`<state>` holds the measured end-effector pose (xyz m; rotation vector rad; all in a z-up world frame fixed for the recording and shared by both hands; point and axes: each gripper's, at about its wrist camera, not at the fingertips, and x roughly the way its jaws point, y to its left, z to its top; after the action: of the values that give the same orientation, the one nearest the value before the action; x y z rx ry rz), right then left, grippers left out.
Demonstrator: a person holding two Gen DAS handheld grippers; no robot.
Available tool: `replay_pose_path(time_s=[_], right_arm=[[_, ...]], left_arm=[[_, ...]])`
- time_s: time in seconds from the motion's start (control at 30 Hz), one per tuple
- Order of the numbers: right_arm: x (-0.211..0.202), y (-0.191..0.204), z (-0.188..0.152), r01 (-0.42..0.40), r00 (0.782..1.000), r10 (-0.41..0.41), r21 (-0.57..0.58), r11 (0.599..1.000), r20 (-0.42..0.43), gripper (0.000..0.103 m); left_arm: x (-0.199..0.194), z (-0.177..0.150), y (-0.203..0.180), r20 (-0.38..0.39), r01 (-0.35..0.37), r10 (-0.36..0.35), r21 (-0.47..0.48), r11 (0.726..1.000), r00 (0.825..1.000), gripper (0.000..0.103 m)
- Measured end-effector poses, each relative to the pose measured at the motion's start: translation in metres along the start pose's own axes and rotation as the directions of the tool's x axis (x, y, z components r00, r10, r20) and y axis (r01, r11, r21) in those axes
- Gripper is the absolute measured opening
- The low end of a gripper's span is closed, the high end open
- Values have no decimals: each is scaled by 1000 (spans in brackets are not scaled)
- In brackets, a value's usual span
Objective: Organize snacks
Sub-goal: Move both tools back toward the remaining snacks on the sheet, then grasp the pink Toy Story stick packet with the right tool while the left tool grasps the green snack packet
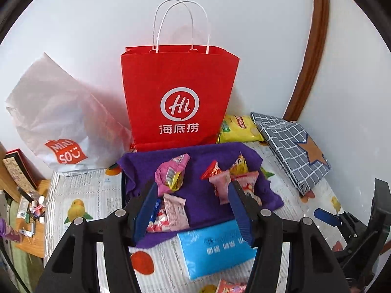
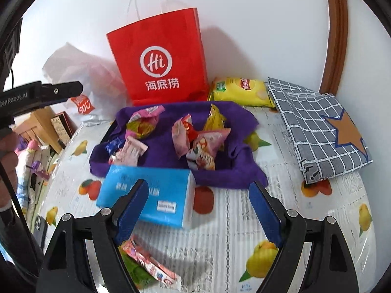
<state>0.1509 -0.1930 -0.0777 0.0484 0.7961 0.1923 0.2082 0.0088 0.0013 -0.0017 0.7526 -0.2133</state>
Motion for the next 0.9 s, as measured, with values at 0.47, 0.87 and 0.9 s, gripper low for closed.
replay_pose_path(time_s=[0.47, 0.87, 0.9], right_arm=[[10, 44, -48, -137, 989, 128, -147, 980, -70, 52], [62, 64, -83, -223, 948, 148, -256, 941, -281, 35], [63, 60, -84, -226, 945, 150, -248, 942, -290, 35]], left_arm=[[-26, -62, 17, -22, -70, 70, -33, 997, 997, 57], [-26, -135, 72, -117, -93, 76, -141, 986, 990, 57], [-25, -137, 74, -122, -90, 72, -146, 985, 990, 57]])
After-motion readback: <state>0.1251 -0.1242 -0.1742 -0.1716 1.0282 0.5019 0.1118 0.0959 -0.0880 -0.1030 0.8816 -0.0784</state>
